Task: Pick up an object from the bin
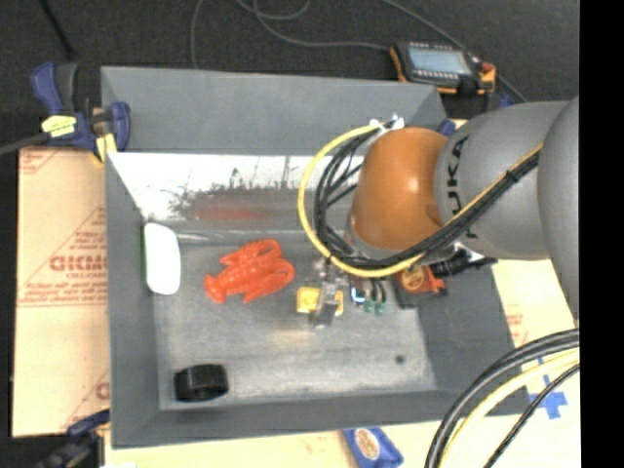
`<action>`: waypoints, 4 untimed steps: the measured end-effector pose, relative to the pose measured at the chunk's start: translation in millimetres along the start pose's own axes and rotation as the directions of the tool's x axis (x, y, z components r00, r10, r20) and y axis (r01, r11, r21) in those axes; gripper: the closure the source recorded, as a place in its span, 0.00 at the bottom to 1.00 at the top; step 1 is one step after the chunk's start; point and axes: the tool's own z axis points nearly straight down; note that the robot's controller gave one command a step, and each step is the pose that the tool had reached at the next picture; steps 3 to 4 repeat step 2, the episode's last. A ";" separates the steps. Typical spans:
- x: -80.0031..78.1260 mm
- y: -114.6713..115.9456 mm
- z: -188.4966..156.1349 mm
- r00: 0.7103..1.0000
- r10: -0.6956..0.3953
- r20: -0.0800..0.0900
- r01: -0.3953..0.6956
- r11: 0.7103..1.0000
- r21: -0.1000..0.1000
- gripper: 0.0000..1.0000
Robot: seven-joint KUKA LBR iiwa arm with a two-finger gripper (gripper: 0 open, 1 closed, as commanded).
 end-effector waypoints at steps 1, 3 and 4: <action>16.0 -7.6 36.7 0.977 -0.213 -0.013 0.213 0.977 0.000 1.00; 5.8 -6.1 3.1 0.997 -0.071 -0.024 0.071 0.998 0.001 1.00; 5.8 -6.1 3.1 0.997 -0.071 -0.024 0.071 0.998 0.001 1.00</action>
Offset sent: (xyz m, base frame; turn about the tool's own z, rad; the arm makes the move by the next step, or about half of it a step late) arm 0.0510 -0.0059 0.1984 0.0132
